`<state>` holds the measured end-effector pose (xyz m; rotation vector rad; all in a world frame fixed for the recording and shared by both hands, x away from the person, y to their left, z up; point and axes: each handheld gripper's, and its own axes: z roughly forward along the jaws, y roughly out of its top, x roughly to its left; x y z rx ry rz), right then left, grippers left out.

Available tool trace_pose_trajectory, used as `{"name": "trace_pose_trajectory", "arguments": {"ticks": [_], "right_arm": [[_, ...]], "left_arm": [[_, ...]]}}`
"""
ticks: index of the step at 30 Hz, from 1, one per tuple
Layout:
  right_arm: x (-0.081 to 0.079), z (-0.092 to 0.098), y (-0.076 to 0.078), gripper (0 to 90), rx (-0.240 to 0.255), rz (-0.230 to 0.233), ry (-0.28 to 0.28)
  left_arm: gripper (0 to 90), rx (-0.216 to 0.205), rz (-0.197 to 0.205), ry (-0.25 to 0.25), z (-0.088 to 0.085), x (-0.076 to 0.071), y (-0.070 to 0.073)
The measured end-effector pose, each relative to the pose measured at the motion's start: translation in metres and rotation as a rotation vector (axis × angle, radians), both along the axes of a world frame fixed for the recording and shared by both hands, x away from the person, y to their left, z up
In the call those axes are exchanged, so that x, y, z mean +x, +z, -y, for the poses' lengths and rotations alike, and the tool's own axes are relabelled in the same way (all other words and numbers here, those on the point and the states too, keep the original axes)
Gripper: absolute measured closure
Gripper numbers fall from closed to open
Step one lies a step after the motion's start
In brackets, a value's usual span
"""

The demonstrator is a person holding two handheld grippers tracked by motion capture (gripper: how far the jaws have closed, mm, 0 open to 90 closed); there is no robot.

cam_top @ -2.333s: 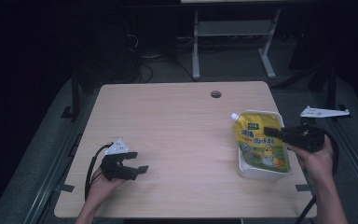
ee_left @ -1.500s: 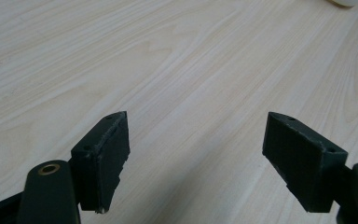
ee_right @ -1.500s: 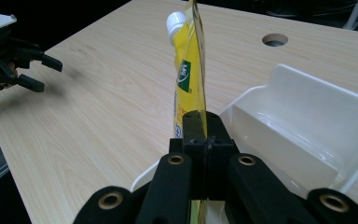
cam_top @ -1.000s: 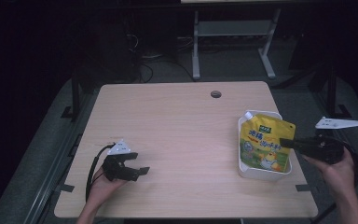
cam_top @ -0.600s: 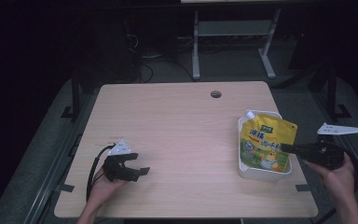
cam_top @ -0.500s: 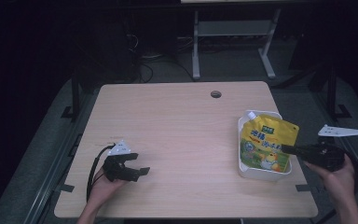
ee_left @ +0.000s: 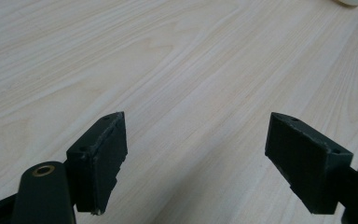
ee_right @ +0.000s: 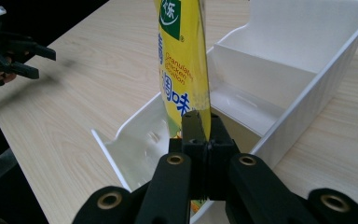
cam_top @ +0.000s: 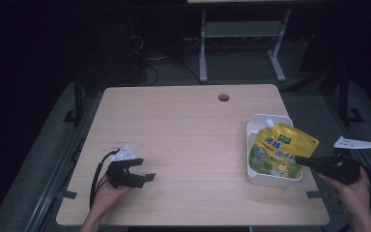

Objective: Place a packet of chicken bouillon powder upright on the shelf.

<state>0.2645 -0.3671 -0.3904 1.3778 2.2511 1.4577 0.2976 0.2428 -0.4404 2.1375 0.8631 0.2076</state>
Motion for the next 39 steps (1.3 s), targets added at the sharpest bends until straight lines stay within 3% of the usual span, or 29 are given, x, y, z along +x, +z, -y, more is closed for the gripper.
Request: {"name": "trace_pose_trajectory", "arguments": {"ticks": [5, 11, 22, 30, 39], "right_arm": [[0.001, -0.001, 0.007, 74.9, 0.021, 0.01, 0.006], [0.004, 0.002, 0.028, 66.2, 0.028, 0.036, -0.024], [0.008, -0.006, 0.076, 60.1, -0.005, 0.114, -0.039], [0.008, -0.023, 0.096, 55.8, -0.01, 0.156, -0.026], [0.011, -0.055, 0.103, 47.8, -0.03, 0.155, 0.039]], "left_arm": [[19.0, -0.004, -0.005, 0.01, -0.001, 0.001, -0.001], [19.0, -0.009, -0.003, 0.009, -0.001, 0.001, 0.0], [19.0, -0.008, -0.003, 0.005, -0.002, 0.0, 0.0], [19.0, -0.016, -0.006, -0.008, -0.001, -0.002, 0.0], [18.9, -0.004, -0.008, -0.005, -0.001, -0.001, -0.001]]}}
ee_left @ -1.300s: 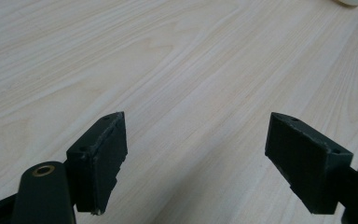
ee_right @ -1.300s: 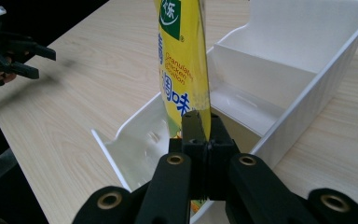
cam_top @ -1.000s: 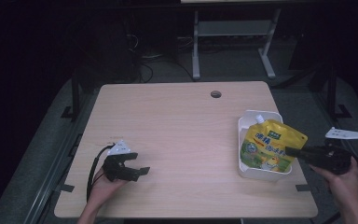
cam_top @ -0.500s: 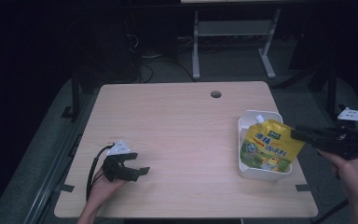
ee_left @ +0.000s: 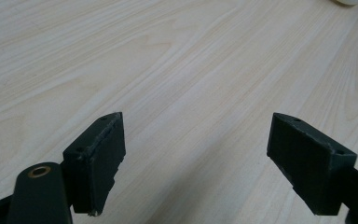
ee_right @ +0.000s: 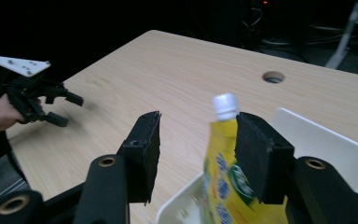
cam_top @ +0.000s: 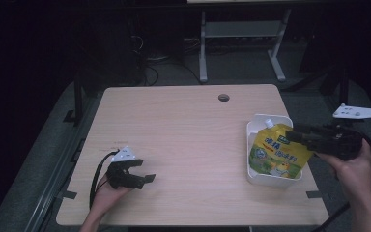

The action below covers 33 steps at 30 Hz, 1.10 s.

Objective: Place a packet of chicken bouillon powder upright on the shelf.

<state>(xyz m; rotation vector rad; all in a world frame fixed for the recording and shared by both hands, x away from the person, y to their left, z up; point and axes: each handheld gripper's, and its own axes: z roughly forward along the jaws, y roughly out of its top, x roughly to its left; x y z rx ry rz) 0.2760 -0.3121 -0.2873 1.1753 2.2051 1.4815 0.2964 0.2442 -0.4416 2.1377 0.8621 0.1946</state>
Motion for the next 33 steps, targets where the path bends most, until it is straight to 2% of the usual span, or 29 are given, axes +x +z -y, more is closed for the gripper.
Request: {"name": "trace_pose_trajectory", "arguments": {"ticks": [9, 15, 33], "right_arm": [[0.005, -0.038, -0.001, 46.4, -0.049, 0.012, 0.064], [0.009, -0.06, -0.004, 45.7, -0.063, 0.009, 0.101], [0.027, -0.103, -0.011, 40.9, -0.079, -0.036, 0.161]], "left_arm": [[18.9, -0.01, 0.002, 0.014, -0.004, 0.001, 0.0], [18.9, -0.013, 0.003, 0.015, -0.006, 0.001, 0.0], [18.9, -0.021, 0.012, 0.022, -0.01, 0.001, 0.003]]}}
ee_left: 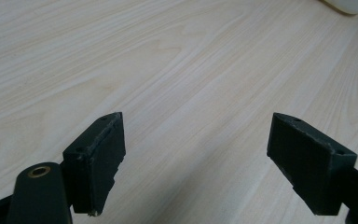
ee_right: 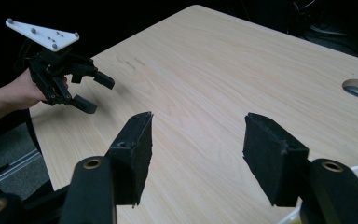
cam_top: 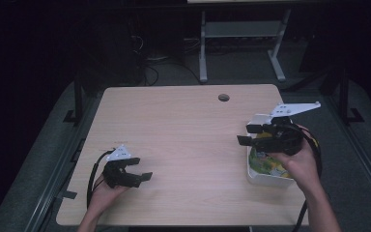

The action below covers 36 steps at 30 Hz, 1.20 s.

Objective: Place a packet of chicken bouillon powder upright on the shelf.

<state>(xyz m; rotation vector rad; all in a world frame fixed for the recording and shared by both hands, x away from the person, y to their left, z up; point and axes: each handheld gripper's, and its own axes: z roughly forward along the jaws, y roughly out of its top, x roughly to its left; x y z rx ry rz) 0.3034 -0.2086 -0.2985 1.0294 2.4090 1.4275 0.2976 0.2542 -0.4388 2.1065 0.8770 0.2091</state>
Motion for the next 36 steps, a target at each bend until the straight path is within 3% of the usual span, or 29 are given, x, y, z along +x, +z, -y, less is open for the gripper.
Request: {"name": "trace_pose_trajectory", "arguments": {"ticks": [13, 29, 36], "right_arm": [[0.013, -0.032, -0.015, 38.4, -0.013, -0.037, 0.031], [0.016, -0.063, -0.038, 38.5, -0.042, -0.072, 0.084], [0.017, -0.076, -0.052, 38.7, -0.044, -0.108, 0.102]], "left_arm": [[18.9, -0.007, -0.001, 0.013, -0.004, 0.001, 0.0], [18.9, -0.008, 0.002, 0.022, -0.006, 0.001, 0.0], [18.9, -0.01, 0.005, 0.022, -0.006, 0.001, 0.0]]}}
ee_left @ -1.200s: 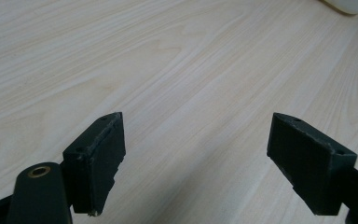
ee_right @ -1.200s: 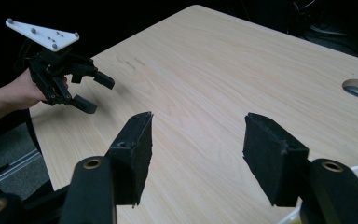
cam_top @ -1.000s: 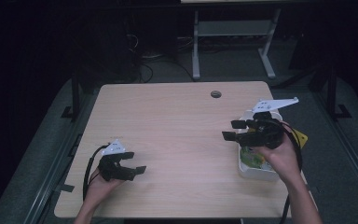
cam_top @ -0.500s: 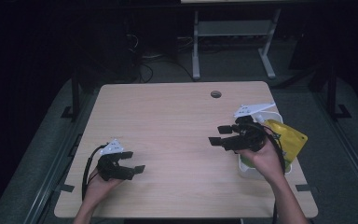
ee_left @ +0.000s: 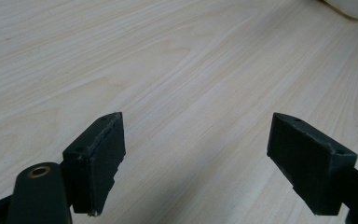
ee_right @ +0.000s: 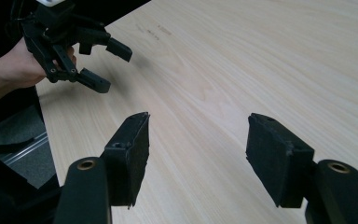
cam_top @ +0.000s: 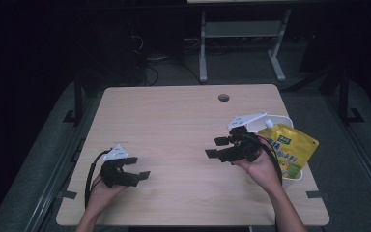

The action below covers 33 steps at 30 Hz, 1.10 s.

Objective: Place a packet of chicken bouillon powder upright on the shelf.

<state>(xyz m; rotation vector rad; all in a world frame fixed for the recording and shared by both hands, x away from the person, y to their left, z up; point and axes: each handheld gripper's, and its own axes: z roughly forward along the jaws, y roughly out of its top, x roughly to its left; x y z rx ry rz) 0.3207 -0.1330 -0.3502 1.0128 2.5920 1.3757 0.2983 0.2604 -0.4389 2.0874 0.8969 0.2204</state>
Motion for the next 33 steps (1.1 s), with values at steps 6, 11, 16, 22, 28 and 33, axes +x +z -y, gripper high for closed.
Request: {"name": "trace_pose_trajectory", "arguments": {"ticks": [6, 11, 16, 22, 28, 33], "right_arm": [[0.0, -0.01, -0.011, 38.5, -0.016, -0.014, 0.015], [-0.002, -0.015, -0.019, 37.9, -0.03, -0.026, 0.026], [-0.005, -0.019, -0.027, 38.3, -0.021, -0.041, 0.04], [-0.01, -0.023, -0.038, 37.9, -0.035, -0.056, 0.054], [-0.016, -0.025, -0.051, 36.5, -0.056, -0.08, 0.065], [-0.024, -0.024, -0.062, 37.9, -0.064, -0.084, 0.062]], "left_arm": [[18.9, 0.004, 0.001, -0.002, 0.0, 0.0, 0.001], [18.9, -0.001, 0.004, 0.003, -0.001, 0.0, 0.001], [18.9, 0.008, 0.006, 0.003, -0.001, 0.0, 0.001], [18.9, 0.017, 0.002, 0.009, 0.0, 0.0, 0.0], [18.9, 0.032, 0.003, 0.005, 0.002, 0.0, 0.0], [18.9, 0.045, 0.002, 0.0, 0.003, 0.0, -0.002]]}}
